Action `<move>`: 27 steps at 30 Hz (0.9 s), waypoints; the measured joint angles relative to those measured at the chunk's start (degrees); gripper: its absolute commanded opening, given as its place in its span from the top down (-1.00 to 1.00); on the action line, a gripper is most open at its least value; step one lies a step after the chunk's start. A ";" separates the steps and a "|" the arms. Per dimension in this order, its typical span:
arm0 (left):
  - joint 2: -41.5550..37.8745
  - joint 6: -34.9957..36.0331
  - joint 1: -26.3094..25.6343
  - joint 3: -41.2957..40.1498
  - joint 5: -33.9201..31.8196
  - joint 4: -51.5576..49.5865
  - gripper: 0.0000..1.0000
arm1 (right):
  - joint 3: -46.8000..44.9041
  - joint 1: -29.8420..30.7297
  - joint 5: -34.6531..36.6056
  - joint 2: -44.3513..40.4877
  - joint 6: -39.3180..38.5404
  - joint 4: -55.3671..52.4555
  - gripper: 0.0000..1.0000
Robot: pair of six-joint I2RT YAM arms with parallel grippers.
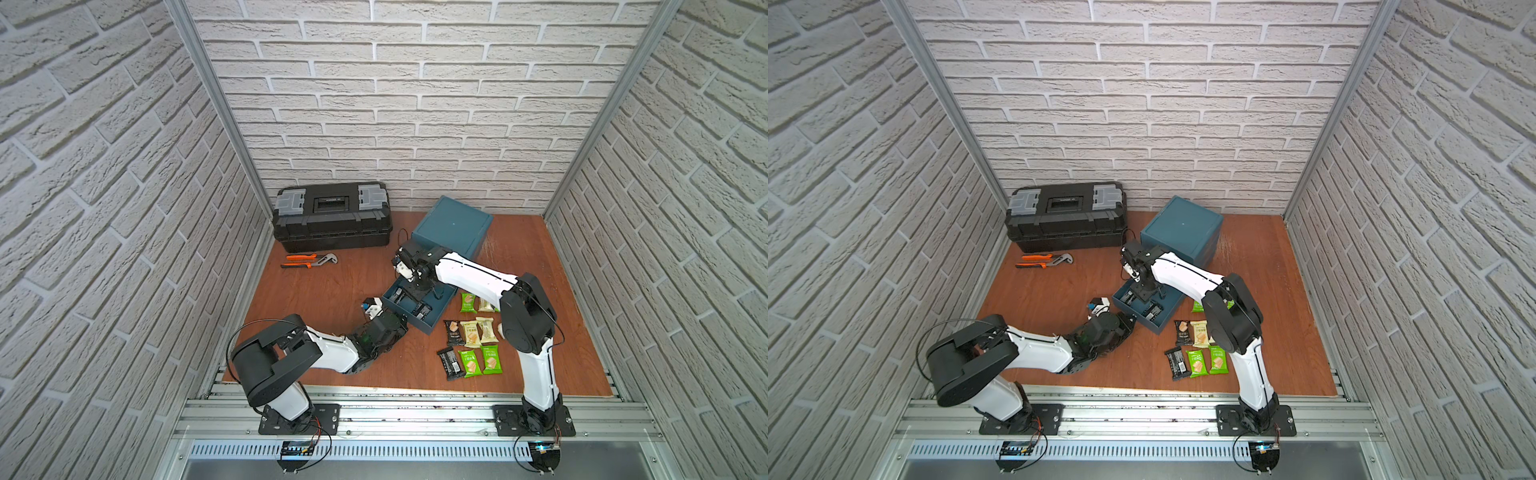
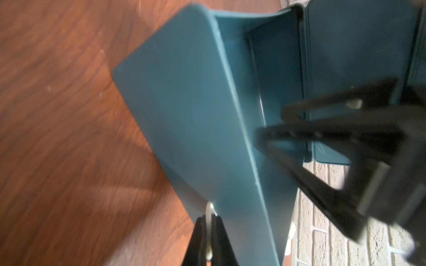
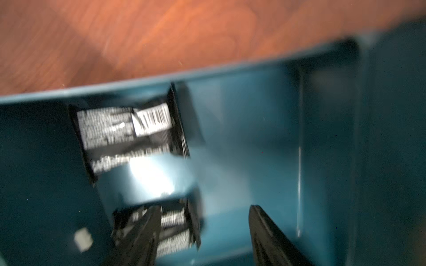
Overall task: Take the cookies out of the drawer
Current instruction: Move the cookie to the drawer, then pick up the cookie from the drawer.
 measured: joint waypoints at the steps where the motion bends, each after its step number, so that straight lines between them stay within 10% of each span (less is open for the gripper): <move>1: 0.00 -0.02 0.00 0.00 0.00 0.02 1.00 | -1.20 0.11 0.48 -1.31 2.71 -0.33 -0.30; 27: 0.00 -0.57 0.00 -0.02 0.02 0.07 1.00 | -10.86 5.75 3.06 -3.76 55.91 3.02 -0.37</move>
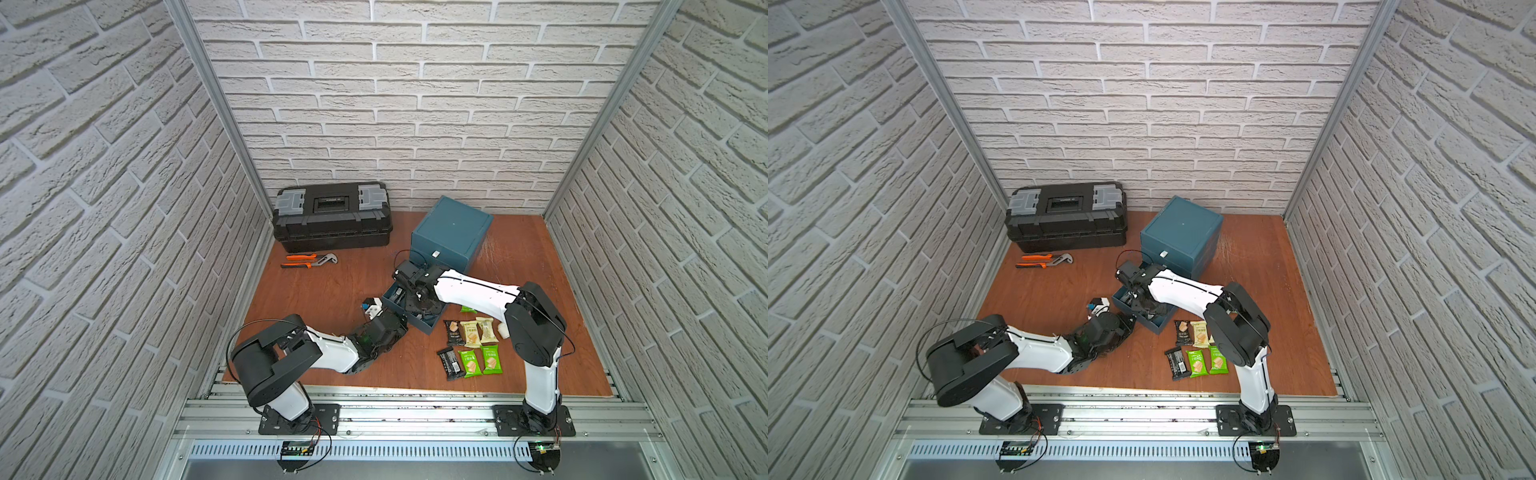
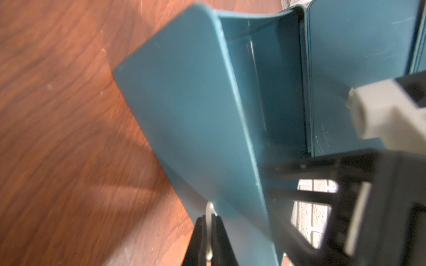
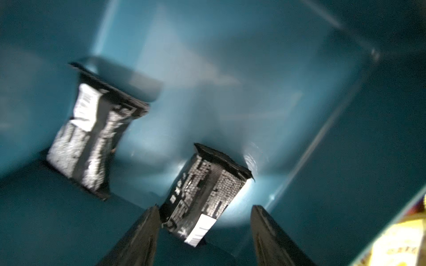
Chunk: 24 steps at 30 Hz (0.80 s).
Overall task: Take the cookies out of the drawer
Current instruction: Pick up the cookie from the drawer.
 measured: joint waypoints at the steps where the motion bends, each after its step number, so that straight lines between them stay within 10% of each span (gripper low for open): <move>1: 0.00 0.00 0.00 -0.04 0.00 0.07 1.00 | -0.26 -0.11 -0.04 0.00 1.09 0.17 -0.36; 24: 0.37 -0.02 0.07 -0.22 0.02 0.87 1.00 | 1.60 -0.83 1.92 5.81 7.30 2.80 0.04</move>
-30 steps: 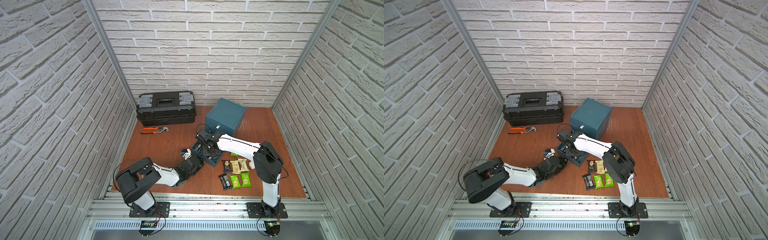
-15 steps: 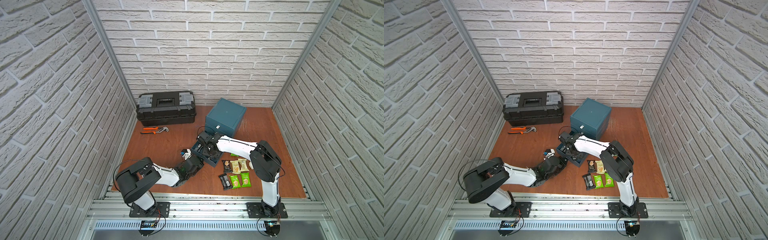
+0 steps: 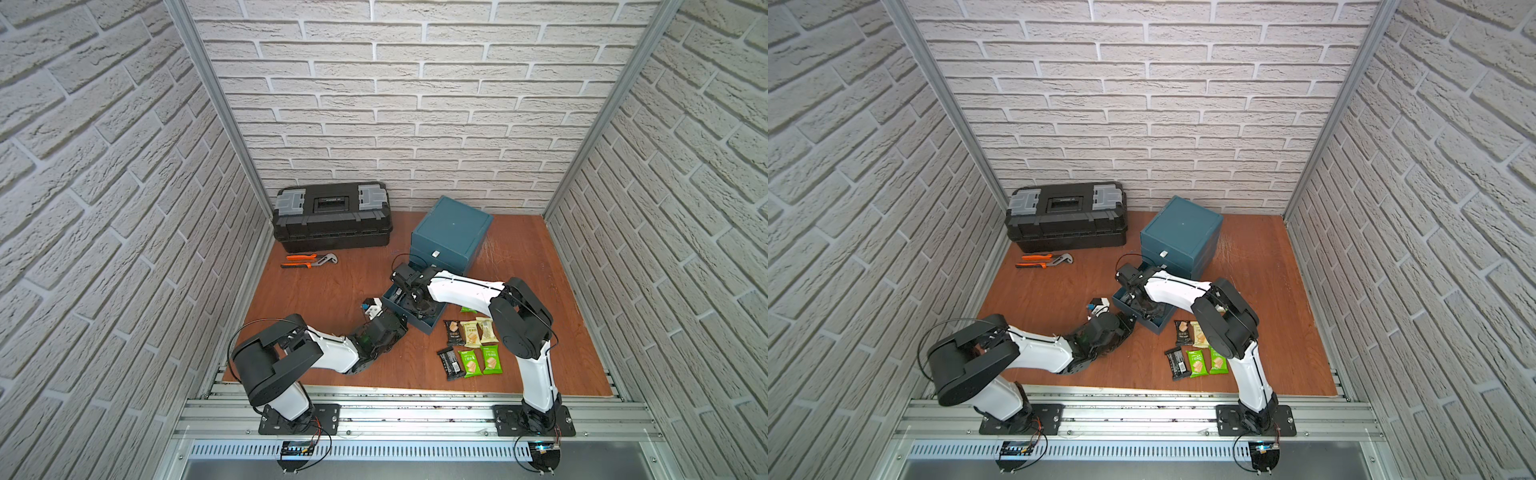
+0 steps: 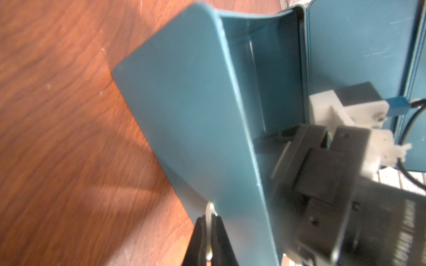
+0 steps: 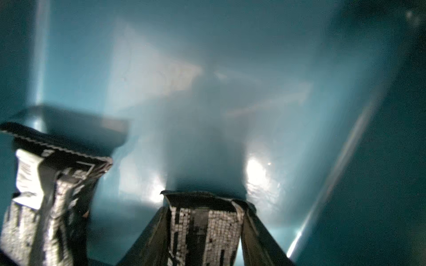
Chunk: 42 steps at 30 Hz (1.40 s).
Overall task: Take the cookies out of the drawer
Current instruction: Pick up the cookie from the drawer, then place the cookie at the center of the board.
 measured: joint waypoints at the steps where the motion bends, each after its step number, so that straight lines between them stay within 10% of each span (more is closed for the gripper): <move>1: 0.00 0.00 0.02 0.00 -0.02 0.02 1.00 | 0.04 0.00 0.13 0.00 -0.33 0.00 0.06; 42: 0.33 0.02 0.02 0.00 0.00 0.57 1.00 | -7.69 3.50 9.33 -21.79 -23.41 -6.14 0.22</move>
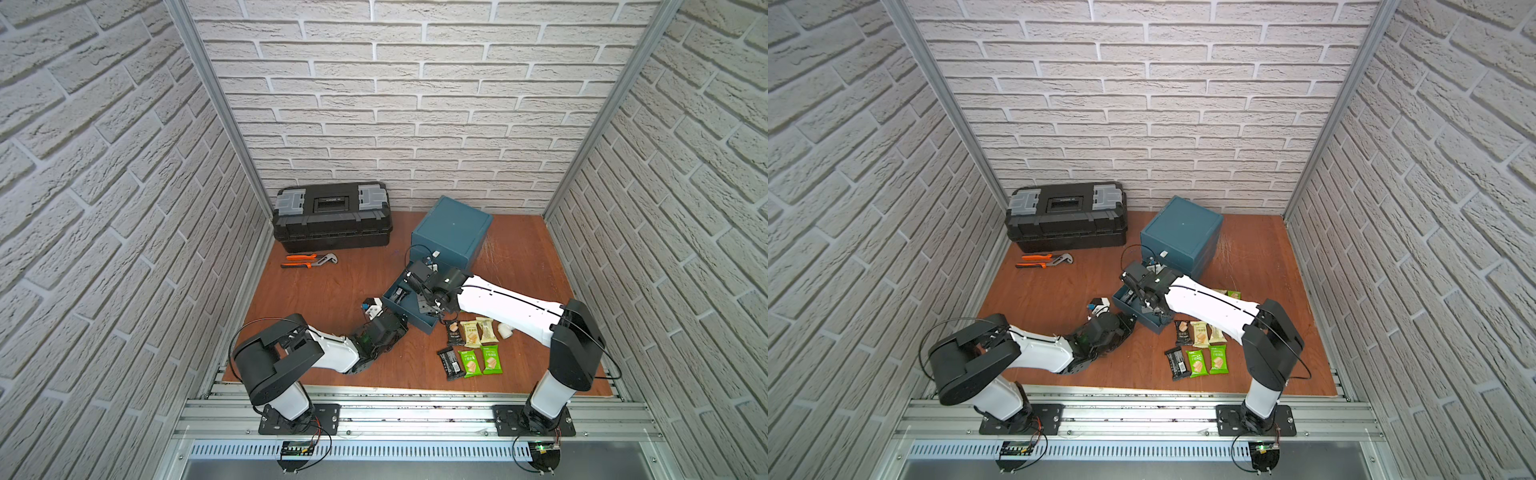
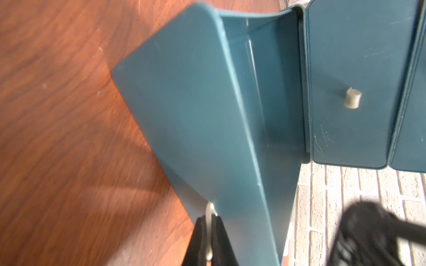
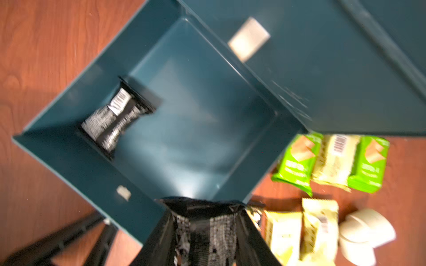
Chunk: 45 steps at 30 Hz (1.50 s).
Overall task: Take the cookies out of the drawer
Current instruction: Place the cookie at the center of the board.
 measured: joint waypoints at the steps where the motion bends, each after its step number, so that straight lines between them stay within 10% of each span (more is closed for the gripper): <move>1: 0.00 0.00 -0.02 0.02 0.00 0.00 1.00 | -0.96 0.00 -0.09 -1.44 -0.02 -0.55 0.23; 9: 0.00 0.00 0.00 0.02 0.00 0.00 1.00 | -9.22 -3.32 -0.92 -11.19 -0.02 -4.59 0.27; 20: 0.04 0.02 0.09 0.02 0.02 0.04 1.00 | -16.85 -23.91 -4.44 -18.49 -6.43 -4.15 0.27; 34: 1.42 0.04 0.37 0.70 0.50 1.29 1.00 | -11.47 -48.22 -11.52 -4.13 -17.42 2.73 0.32; 45: 1.99 0.04 0.46 1.03 0.85 1.79 1.00 | -6.99 -54.21 -11.13 5.70 -21.73 6.01 0.30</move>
